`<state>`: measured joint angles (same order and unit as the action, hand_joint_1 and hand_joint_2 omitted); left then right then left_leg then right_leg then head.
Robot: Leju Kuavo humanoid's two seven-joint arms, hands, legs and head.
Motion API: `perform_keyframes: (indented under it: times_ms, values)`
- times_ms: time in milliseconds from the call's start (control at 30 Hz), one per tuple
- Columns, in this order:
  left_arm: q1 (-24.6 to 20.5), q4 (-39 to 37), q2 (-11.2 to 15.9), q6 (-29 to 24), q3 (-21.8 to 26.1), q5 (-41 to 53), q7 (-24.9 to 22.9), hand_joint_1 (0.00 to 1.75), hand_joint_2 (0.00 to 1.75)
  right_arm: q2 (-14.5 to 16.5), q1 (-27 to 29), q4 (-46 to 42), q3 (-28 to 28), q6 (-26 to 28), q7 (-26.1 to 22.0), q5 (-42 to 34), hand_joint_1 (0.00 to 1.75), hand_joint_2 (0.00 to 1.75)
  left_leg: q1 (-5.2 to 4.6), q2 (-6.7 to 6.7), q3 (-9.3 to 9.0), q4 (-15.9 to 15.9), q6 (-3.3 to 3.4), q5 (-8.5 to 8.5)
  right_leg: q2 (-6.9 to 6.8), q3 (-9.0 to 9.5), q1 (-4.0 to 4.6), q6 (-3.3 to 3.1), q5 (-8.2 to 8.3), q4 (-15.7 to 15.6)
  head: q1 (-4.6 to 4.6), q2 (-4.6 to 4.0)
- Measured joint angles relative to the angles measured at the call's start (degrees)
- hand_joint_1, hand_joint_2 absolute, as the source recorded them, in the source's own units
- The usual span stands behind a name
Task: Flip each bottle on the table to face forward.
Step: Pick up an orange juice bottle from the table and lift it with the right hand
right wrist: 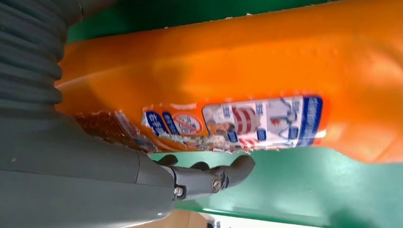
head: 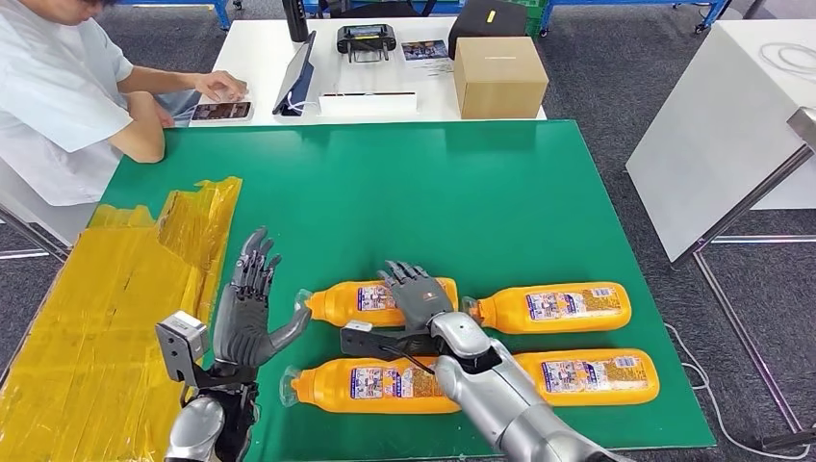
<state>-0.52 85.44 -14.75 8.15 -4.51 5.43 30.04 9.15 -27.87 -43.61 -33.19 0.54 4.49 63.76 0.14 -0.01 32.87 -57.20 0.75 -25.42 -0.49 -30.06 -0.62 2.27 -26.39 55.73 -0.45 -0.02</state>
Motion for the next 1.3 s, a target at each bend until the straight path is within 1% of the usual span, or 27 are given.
perform_keyframes:
  times_ms: [200, 233, 267, 333, 367, 400, 733, 933, 1000, 1067, 1200, 1300]
  values:
    - [-0.72, -1.09, 0.5, -0.4, -0.64, -0.1, 0.03, 0.0, 1.75, 0.09, -2.4, 3.61, -1.2, -0.69, 0.14, -0.2, 0.0, 1.75, 0.0, 0.01, -0.08, 0.0, 0.0, 0.0, 0.0, 0.06, 0.0, 0.0, 0.0, 0.0, 0.02, 0.0]
    - [-0.77, -1.24, 0.57, -0.45, -0.68, -0.17, 0.03, 0.0, 1.75, 0.13, -2.7, 4.05, -1.38, -0.91, 0.26, -0.21, 0.24, 1.75, 0.0, 0.02, -0.1, 0.0, 0.0, 0.0, 0.0, 0.08, 0.0, 0.0, 0.0, -0.01, 0.02, 0.0]
    - [-0.81, -1.38, 0.63, -0.52, -0.74, -0.29, 0.03, 0.0, 1.75, 0.17, -3.05, 4.56, -1.59, -1.21, 0.43, -0.26, 0.62, 1.75, 0.0, 0.02, -0.14, 0.0, 0.0, 0.0, 0.01, 0.1, 0.0, 0.0, 0.0, -0.01, 0.02, 0.0]
    - [-0.91, -1.64, 0.74, -0.74, -0.94, -0.58, 0.04, 0.0, 1.75, 0.27, -3.8, 5.67, -2.04, -1.79, 0.88, -0.39, 1.49, 1.75, 0.0, 0.03, -0.21, 0.0, 0.0, 0.0, 0.01, 0.16, 0.0, 0.0, 0.0, -0.01, 0.02, 0.0]
    - [-0.97, -1.76, 0.8, -0.84, -1.03, -0.71, 0.04, 0.0, 1.75, 0.31, -4.14, 6.18, -2.24, -1.94, 1.07, -0.48, 1.68, 1.75, 0.0, 0.03, -0.24, 0.0, 0.0, 0.0, 0.01, 0.19, 0.0, 0.0, 0.0, -0.01, 0.02, 0.0]
    - [-1.0, -1.85, 0.86, -0.93, -1.09, -0.79, 0.05, 0.0, 1.75, 0.34, -4.42, 6.61, -2.44, -1.99, 1.22, -0.58, 1.75, 1.75, 0.0, 0.03, -0.26, 0.0, 0.0, 0.0, 0.0, 0.22, 0.0, 0.0, 0.0, -0.01, 0.02, 0.0]
    - [-0.92, -2.12, 1.33, -1.84, -1.61, -1.29, 0.08, 0.0, 1.75, 0.56, -5.2, 7.94, -3.14, -0.66, 1.47, -1.98, 1.75, 1.75, 0.0, 0.01, -0.3, 0.0, 0.01, 0.01, 0.0, 0.28, -0.01, 0.0, 0.01, -0.01, 0.02, 0.0]
    - [-0.55, -2.14, 1.66, -2.99, -2.05, -1.76, 0.05, 0.0, 1.75, 0.55, -5.0, 7.89, -3.16, 1.83, 1.59, -3.63, 1.75, 1.75, 0.0, 0.02, -0.28, 0.0, 0.01, 0.0, 0.0, 0.26, 0.0, 0.0, 0.0, -0.01, 0.01, 0.0]
    - [-0.17, -1.95, 1.76, -3.67, -2.08, -1.82, 0.02, 0.0, 1.75, 0.53, -4.22, 7.14, -3.03, 4.56, 1.02, -4.96, 1.75, 1.75, 0.0, 0.02, -0.27, 0.0, 0.01, 0.0, 0.0, 0.25, 0.0, 0.01, 0.0, 0.0, 0.02, 0.0]
    - [0.66, -1.2, 1.9, -4.56, -2.08, -1.82, -0.04, 0.0, 1.75, 0.49, -1.87, 4.45, -2.2, 9.03, -0.72, -7.55, 1.75, 1.75, 0.01, 0.02, -0.22, 0.01, 0.01, 0.0, 0.0, 0.2, 0.01, 0.01, 0.0, 0.0, 0.03, 0.0]
    - [2.84, 1.04, 2.31, -6.31, -2.14, -1.91, -0.02, 0.0, 1.75, 0.31, 6.22, -7.25, 1.15, 18.9, -6.8, -15.15, 1.75, 1.75, 0.01, -0.03, -0.03, 0.0, 0.0, 0.0, -0.02, 0.0, 0.01, 0.01, -0.01, 0.0, 0.0, 0.0]
    - [3.94, 1.99, 2.81, -7.9, -2.51, -2.4, 0.57, 0.0, 1.75, -0.19, 11.63, -16.13, 4.07, 24.49, -11.7, -21.51, 1.75, 1.75, 0.0, -0.1, 0.08, 0.01, 0.0, -0.01, -0.04, -0.08, 0.0, 0.02, -0.02, -0.01, 0.01, 0.0]
